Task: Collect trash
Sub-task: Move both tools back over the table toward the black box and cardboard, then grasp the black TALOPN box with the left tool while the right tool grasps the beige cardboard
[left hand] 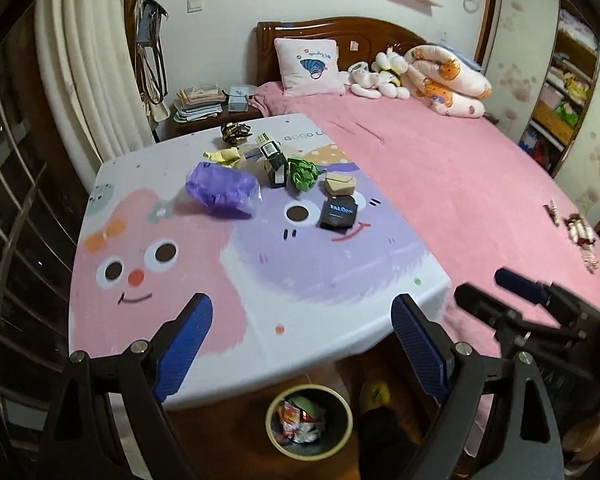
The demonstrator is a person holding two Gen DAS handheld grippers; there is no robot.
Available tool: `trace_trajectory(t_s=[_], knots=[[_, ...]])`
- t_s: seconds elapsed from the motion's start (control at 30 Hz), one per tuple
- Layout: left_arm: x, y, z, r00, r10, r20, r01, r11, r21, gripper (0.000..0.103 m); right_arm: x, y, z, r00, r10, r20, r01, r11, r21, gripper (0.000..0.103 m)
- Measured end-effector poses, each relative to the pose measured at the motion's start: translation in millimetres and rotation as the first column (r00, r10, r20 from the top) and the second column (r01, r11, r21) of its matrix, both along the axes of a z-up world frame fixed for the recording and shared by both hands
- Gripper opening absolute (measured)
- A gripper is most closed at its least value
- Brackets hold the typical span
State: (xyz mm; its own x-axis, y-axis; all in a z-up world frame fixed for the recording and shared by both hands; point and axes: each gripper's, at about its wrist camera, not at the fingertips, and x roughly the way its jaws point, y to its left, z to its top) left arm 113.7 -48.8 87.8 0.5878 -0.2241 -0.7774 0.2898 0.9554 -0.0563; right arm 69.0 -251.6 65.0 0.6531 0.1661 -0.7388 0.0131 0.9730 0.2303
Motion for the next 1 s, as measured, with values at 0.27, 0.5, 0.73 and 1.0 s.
trace_trajectory(t_s=[0.27, 0.5, 0.73, 1.0], knots=[[112.2, -66.6, -54.7, 0.989, 0.045, -0.14, -0.053, 0.997, -0.055, 0.09, 112.5, -62.0, -43.1, 0.991, 0.115, -0.075, -0.117, 0.993, -0.021, 0.058], [201.5, -131.9, -129.5, 0.947, 0.08, -0.311, -0.078, 0.997, 0.017, 0.09, 199.6, -109.2, -85.9, 0.948, 0.251, -0.194, -0.25, 0.968, 0.032, 0.055], [254.5, -158.3, -187.5, 0.905, 0.132, -0.405, -0.099, 0.99, 0.102, 0.09, 252.4, -125.5, -118.8, 0.905, 0.348, -0.246, -0.338, 0.937, 0.084, 0.055], [271.2, -168.2, -208.8, 0.889, 0.15, -0.433, -0.095, 0.985, 0.146, 0.083, 291.1, -117.1, -132.9, 0.854, 0.459, -0.246, -0.444, 0.888, 0.117, 0.055]])
